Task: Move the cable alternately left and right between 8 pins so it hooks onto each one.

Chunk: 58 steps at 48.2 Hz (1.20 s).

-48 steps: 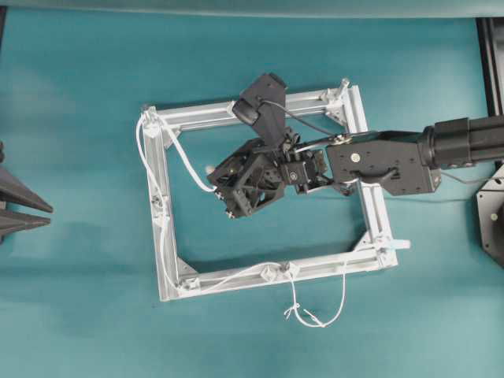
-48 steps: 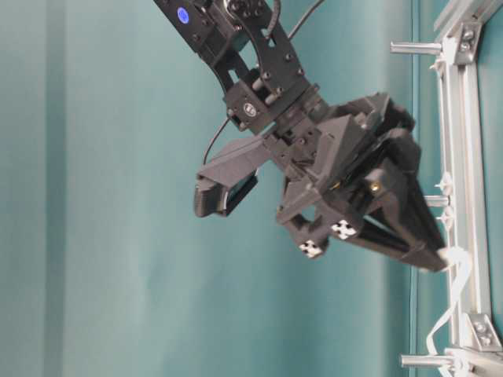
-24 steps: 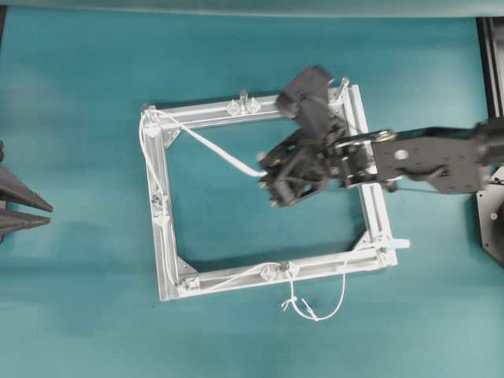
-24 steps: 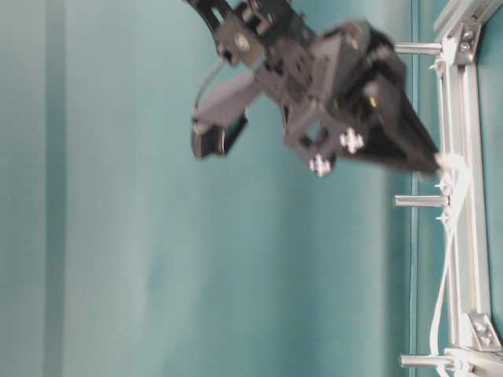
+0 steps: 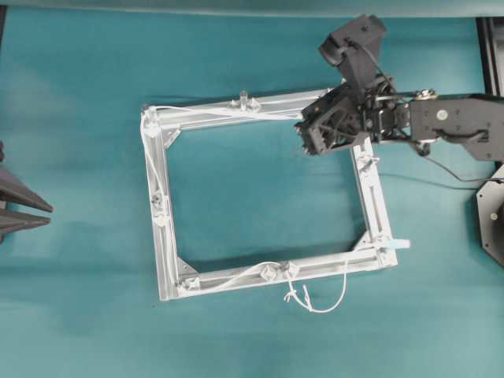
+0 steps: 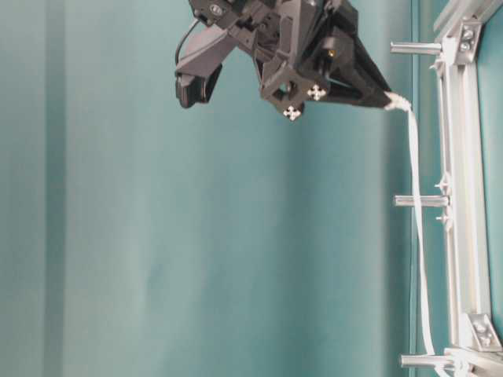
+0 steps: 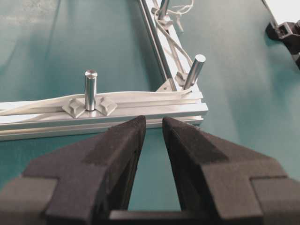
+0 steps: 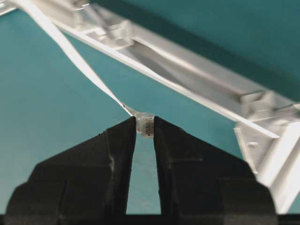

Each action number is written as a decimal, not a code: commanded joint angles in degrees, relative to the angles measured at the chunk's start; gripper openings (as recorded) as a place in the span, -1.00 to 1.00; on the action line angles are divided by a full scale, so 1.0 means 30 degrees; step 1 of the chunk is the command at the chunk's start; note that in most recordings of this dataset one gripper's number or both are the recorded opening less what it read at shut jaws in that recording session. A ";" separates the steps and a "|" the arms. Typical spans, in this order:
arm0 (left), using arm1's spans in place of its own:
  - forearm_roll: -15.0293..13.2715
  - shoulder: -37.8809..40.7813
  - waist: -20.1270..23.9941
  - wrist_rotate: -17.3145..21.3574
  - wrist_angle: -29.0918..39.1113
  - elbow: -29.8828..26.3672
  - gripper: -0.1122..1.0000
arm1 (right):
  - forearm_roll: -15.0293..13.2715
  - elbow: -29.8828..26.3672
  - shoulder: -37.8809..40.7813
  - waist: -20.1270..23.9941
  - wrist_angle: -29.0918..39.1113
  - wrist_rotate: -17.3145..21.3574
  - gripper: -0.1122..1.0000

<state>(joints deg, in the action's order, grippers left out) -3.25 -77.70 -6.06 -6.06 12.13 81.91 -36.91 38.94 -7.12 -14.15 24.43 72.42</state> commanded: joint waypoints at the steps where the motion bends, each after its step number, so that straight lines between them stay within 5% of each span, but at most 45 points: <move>1: 0.0029 0.0146 0.0000 0.0059 -0.0117 -0.0205 -0.15 | -0.0088 -0.0088 -0.0732 -0.0234 0.0381 -0.0264 -0.53; 20: 0.0059 0.0146 0.0000 0.0059 -0.0117 -0.0205 -0.15 | -0.0293 0.0967 -0.1992 -0.1846 0.1055 -0.0703 -0.53; 36: 0.0029 0.0146 0.0000 0.0059 -0.0117 -0.0205 -0.15 | -0.0322 0.1201 -0.2285 -0.1963 0.1406 -0.2578 -0.53; 58: 0.0059 0.0117 0.0000 0.0059 -0.0117 -0.0234 -0.15 | -0.0293 0.4014 -0.4922 -0.2695 0.0762 -0.2607 -0.53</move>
<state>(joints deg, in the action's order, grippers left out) -3.25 -77.70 -6.15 -6.06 12.04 81.91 -37.53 50.71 -19.95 -20.74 26.89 64.69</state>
